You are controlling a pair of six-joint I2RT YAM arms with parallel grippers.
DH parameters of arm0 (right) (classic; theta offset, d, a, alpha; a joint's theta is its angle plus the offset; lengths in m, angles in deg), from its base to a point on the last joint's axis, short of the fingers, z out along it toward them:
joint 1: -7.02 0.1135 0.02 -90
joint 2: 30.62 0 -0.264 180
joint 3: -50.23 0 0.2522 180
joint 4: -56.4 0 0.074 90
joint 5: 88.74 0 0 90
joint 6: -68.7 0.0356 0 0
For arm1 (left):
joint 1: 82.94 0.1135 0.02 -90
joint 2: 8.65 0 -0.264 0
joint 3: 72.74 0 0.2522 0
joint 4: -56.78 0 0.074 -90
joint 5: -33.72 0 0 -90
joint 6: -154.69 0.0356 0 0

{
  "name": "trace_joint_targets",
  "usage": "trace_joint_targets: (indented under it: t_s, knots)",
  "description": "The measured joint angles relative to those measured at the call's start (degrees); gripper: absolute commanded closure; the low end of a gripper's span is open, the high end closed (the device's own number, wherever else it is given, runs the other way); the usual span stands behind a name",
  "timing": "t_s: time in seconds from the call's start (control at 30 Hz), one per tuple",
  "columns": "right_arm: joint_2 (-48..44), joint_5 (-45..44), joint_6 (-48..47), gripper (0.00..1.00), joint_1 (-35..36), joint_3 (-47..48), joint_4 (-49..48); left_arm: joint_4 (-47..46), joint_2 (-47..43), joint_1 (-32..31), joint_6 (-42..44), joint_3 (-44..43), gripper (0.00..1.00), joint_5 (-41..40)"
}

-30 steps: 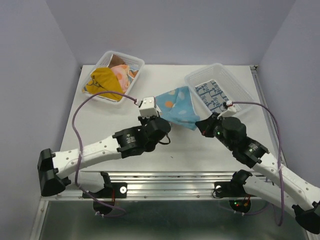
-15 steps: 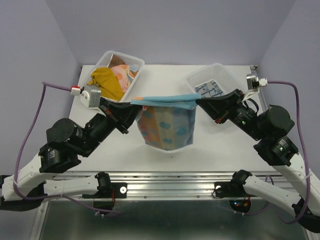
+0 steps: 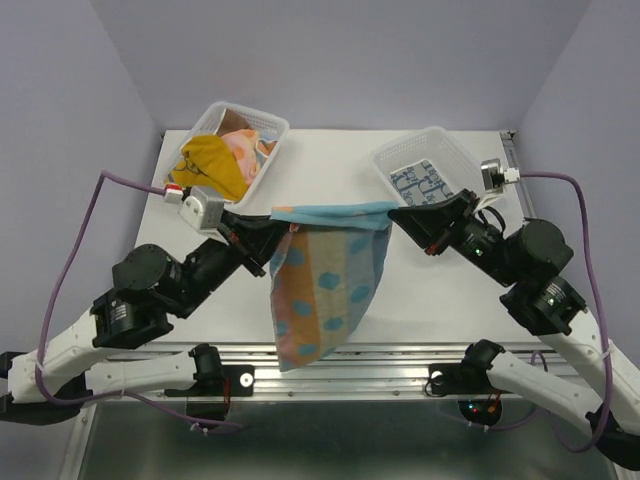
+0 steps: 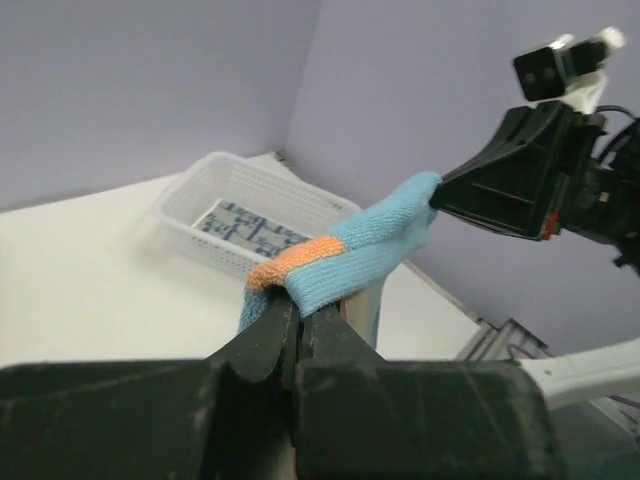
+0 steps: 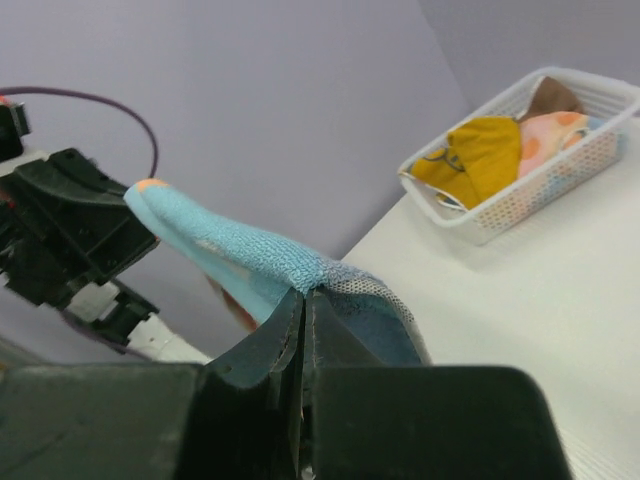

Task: Fold and stack the towels
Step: Flatten out the crumpled towel, then fold the towel

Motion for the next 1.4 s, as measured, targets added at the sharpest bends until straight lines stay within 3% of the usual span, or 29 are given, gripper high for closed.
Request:
trace_joint_targets:
  t_s: [0.1, 0.2, 0.23, 0.37, 0.5, 0.7, 0.93, 1.17, 1.4]
  knots:
    - [1.64, -5.38, -0.68, 0.99, -0.07, -1.66, -0.22, -1.97, 1.68, 0.28, 1.18, 3.74, 1.0, -6.82]
    - [5.07, -11.74, -1.79, 0.99, -0.09, -3.39, -1.75, -4.24, 6.56, 4.87, 2.47, 5.7, 1.0, -10.14]
    - [6.71, -14.45, -2.34, 0.99, -0.09, -3.96, -2.32, -4.68, 8.57, 7.45, 2.67, 5.77, 1.0, -9.18]
    - [13.66, -21.59, -4.7, 0.99, -0.28, -4.31, -4.11, -7.76, 18.69, 27.41, 2.8, 5.79, 1.0, 0.7]
    - [21.75, -25.92, -7.48, 0.99, -1.46, -4.02, -7.56, -10.27, 29.2, 37.05, 4.35, 5.44, 1.0, 7.48]
    - [35.93, -22.53, -8.02, 0.99, -10.4, -1.44, -12.37, -12.22, 40.89, 41.68, 8.17, 0.24, 1.0, 14.93]
    - [47.5, -16.44, -8.39, 0.99, -15.23, 5.07, -18.47, -15.85, 49.29, 45.27, 12.09, -6.01, 1.0, 18.34]
    - [54.55, -12.11, -8.31, 0.99, -18.23, 10.54, -18.95, -16.96, 56.7, 46.71, 16.06, -7.98, 1.0, 18.1]
    - [56.28, -6.95, -7.32, 0.99, -18.84, 10.58, -14.73, -16.63, 56.41, 46.82, 18.27, -5.03, 1.0, 20.52]
